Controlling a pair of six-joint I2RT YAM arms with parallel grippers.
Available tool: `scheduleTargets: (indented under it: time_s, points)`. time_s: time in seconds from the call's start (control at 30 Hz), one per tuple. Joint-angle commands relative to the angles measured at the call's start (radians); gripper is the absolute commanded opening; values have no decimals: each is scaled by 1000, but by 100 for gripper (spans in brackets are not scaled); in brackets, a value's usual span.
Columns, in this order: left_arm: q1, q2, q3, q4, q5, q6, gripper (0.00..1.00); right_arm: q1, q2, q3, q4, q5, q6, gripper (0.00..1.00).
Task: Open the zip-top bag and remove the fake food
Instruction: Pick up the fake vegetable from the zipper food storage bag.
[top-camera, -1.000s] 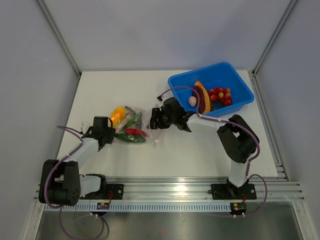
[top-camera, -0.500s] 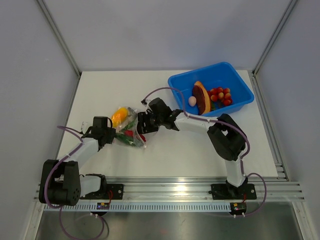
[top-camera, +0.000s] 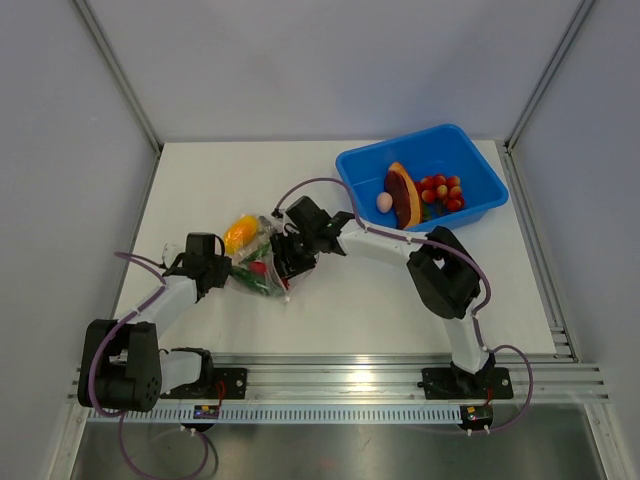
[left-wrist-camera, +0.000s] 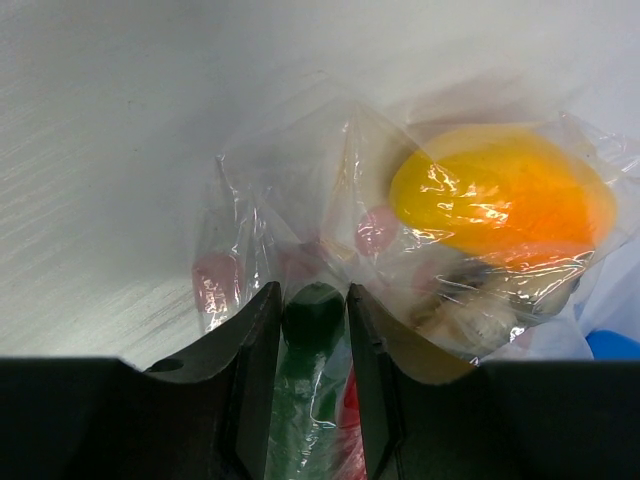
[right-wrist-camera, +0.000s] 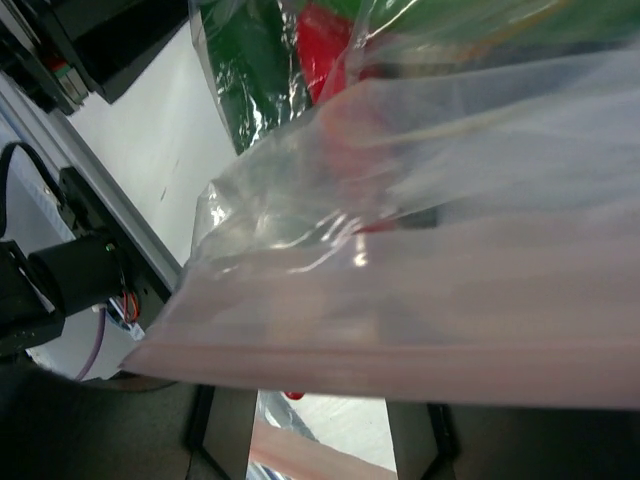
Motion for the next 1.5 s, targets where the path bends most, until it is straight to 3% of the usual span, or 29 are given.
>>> scheduleTargets:
  time_s: [0.0, 0.43, 0.77, 1.13, 1.47]
  points:
    - [6, -19, 13, 9, -5, 0, 35, 39, 28, 80, -129, -34, -76, 54]
    - [6, -21, 10, 11, -5, 0, 35, 90, 108, 183, -287, 38, -147, 50]
    - [6, -27, 10, 8, -17, 3, 35, 91, 103, 203, -323, 99, -164, 3]
    - [8, -75, -7, -9, -83, -13, 31, 90, 22, 202, -409, 415, -164, 1]
    - [8, -96, -19, -32, -180, -53, 23, 90, -75, 174, -442, 560, -144, 0]
